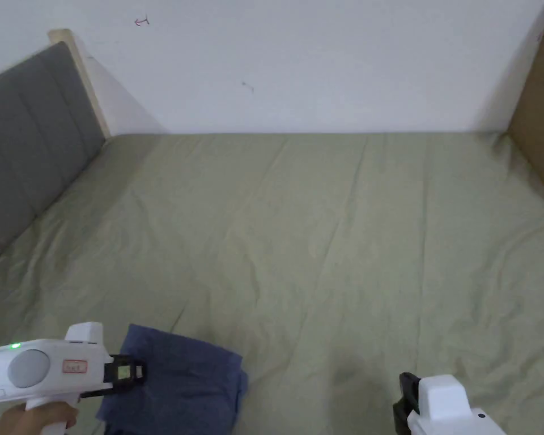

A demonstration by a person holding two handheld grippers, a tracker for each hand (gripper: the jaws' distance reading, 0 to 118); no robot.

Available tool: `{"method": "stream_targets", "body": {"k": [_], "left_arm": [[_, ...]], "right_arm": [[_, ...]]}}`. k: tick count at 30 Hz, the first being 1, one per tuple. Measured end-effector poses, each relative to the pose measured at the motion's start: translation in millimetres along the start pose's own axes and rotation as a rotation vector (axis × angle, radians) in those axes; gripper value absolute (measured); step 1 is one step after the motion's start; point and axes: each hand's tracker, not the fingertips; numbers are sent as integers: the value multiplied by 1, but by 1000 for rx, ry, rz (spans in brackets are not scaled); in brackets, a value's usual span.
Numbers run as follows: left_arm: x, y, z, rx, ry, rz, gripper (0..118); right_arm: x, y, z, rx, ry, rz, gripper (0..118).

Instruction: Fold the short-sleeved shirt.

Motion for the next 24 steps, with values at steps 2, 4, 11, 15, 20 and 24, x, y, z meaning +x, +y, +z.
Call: {"method": "stream_targets", "body": {"k": [2, 4, 11, 15, 20, 24], "left_arm": [[-38, 20, 0, 12, 90, 5, 20], [-67, 34, 5, 12, 142, 43, 20], [-148, 62, -4, -41, 286, 115, 20], [-157, 59, -7, -54, 305, 180, 21], [-167, 61, -19, -51, 305, 189, 22], [-149, 67, 7, 33, 288, 256, 74]], "right_arm": [[-2, 3, -6, -2, 7, -3, 0], [-6, 4, -12, -4, 10, -5, 0], [-15, 9, -33, -15, 12, -13, 0], [-12, 9, -39, -26, 5, -22, 0], [-3, 12, -36, -28, -2, -43, 0], [7, 20, -23, 4, -6, -72, 0]]}}
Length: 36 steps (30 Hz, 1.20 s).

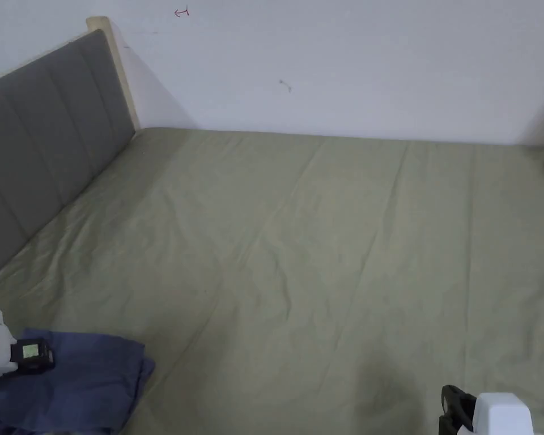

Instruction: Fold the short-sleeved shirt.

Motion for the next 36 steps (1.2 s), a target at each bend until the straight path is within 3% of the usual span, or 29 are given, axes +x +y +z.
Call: {"method": "stream_targets", "body": {"k": [2, 8, 13, 25, 33, 36], "left_arm": [[4, 7, 12, 66, -15, 8, 98], [46, 0, 88, 210, -80, -35, 99], [96, -19, 170, 440, -141, -77, 99], [227, -123, 316, 1075, -151, -342, 98], [288, -197, 320, 1181, -258, -384, 93], [303, -216, 314, 1168, -323, -410, 74]], "right_arm": [[6, 7, 9, 30, -2, -16, 0], [22, 42, 48, 150, -29, -37, 0], [33, 86, 89, 288, -60, -1, 0], [45, 156, 180, 506, -174, 41, 0], [48, 159, 206, 556, -208, 59, 0], [51, 156, 209, 563, -219, 58, 0]]}}
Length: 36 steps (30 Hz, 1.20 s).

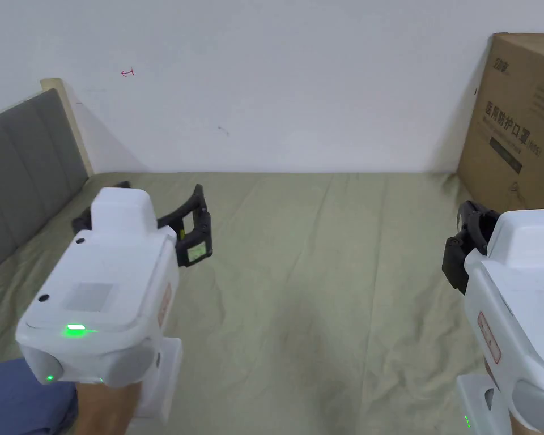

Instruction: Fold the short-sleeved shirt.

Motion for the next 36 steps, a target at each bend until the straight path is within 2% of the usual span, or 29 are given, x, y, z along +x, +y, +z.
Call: {"method": "stream_targets", "body": {"k": [1, 2, 3, 4, 7, 36], "left_arm": [[5, -5, 1, 0, -14, 1, 61], [10, -8, 1, -4, -35, -8, 33], [13, -11, 1, -9, -56, -10, 9], [16, -14, 1, -18, -89, 1, 0], [19, -21, 1, -36, -139, 41, 0], [13, -27, 5, -83, -104, 19, 0]], "right_arm": [[1, 0, 1, 0, -2, -4, 0], [2, 0, 3, 2, -3, -8, 0], [3, -1, 2, 2, -6, -10, 0], [4, -1, 4, 3, -8, -11, 0], [6, -1, 4, 6, -9, -17, 0], [1, -1, 8, 13, 3, -16, 0]]}}
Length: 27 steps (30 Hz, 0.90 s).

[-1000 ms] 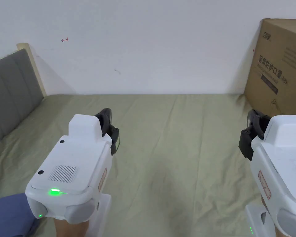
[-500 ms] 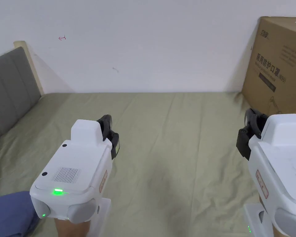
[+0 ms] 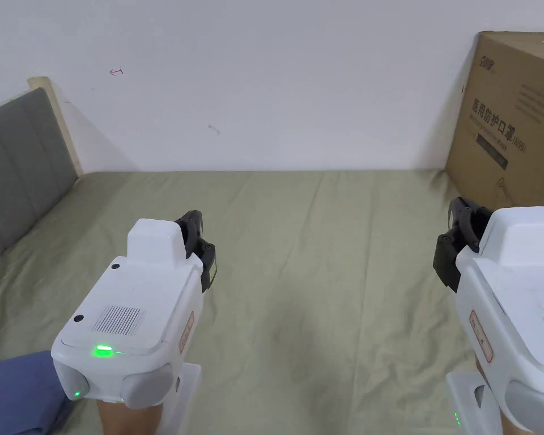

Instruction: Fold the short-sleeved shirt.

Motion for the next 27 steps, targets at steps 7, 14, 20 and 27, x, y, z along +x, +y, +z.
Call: {"method": "stream_targets", "body": {"k": [7, 14, 20, 27], "left_arm": [[-1, 2, 2, 3, 0, 8, 0], [-4, 2, 2, -1, 6, 17, 0], [-5, 1, 3, -3, 13, 6, 0], [-4, 2, 3, -2, 16, -6, 0]], "right_arm": [[-2, 0, 1, 3, 1, 3, 0], [-3, 1, 1, 3, 5, 4, 0], [-4, 1, 1, 3, 8, 3, 0], [-5, 0, 1, 0, 10, 2, 0]]}}
